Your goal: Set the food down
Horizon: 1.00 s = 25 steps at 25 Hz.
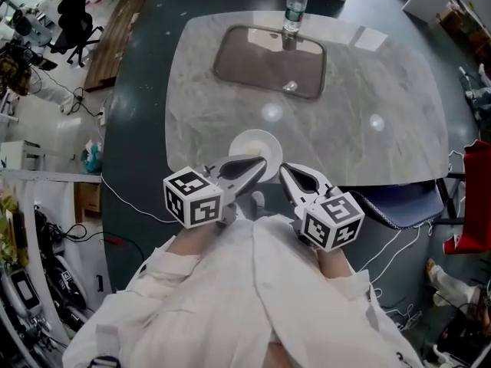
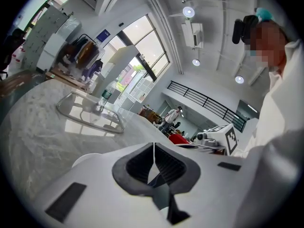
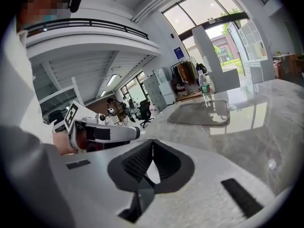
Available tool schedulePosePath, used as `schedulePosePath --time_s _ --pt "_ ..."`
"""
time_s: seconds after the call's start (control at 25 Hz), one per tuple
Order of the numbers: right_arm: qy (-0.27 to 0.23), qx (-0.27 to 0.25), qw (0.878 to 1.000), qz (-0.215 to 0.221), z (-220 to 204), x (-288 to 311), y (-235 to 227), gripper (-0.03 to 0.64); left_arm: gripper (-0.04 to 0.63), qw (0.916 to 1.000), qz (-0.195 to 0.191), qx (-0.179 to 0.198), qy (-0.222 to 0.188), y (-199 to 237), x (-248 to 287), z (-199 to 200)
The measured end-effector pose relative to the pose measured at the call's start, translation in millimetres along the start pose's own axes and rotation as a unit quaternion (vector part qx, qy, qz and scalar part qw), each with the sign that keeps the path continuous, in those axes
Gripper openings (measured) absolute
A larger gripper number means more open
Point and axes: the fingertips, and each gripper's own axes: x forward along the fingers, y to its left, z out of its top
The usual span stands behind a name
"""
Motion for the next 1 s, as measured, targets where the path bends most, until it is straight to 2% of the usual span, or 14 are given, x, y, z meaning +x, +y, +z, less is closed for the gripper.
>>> schedulePosePath --time_s 0.28,0.6,1.0 --pt "0.014 -0.001 1.0 0.005 -6 12 2 0.003 0.021 0.9998 0.014 -0.016 -0.002 15 -8 -6" --pt "0.007 0.014 1.0 -0.006 2 21 -1 0.003 0.021 0.9999 0.003 -0.01 0.009 21 -12 6" --pt "0.015 0.049 0.999 -0.008 -4 38 3 0.003 0.021 0.999 0.014 -0.018 0.037 38 -24 5"
